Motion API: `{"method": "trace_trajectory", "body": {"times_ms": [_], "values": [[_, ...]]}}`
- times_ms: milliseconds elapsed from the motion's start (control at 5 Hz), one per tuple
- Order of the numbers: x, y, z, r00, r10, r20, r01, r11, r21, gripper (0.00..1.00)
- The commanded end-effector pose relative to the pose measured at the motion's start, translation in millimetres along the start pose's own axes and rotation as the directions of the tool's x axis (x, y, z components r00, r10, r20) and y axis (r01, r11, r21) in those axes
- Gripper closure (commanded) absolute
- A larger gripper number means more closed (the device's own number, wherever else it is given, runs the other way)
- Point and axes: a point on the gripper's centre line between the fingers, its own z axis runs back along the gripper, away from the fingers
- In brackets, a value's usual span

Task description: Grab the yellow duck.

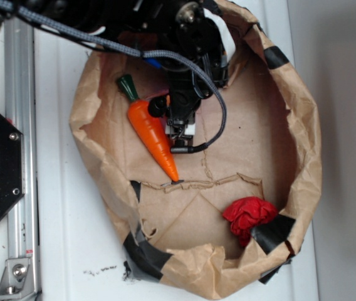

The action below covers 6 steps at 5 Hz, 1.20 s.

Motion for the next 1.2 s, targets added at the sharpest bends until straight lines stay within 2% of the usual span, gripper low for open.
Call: {"method": "trace_trajectory", "body": {"times_ms": [0,600,800,1000], "values": [[8.6,-1.9,10.9,0.998,-0.043,0.042,0.041,0.998,0.054,1.0],[8.4,-4.3,13.1,0.998,-0.046,0.048,0.043,0.997,0.067,1.0],[20.7,-20.7,28.1,0.994,-0.07,0.088,0.066,0.997,0.05,1.0],[42.7,-47.9,52.2,0.992,-0.054,0.112,0.049,0.998,0.047,1.0]]}}
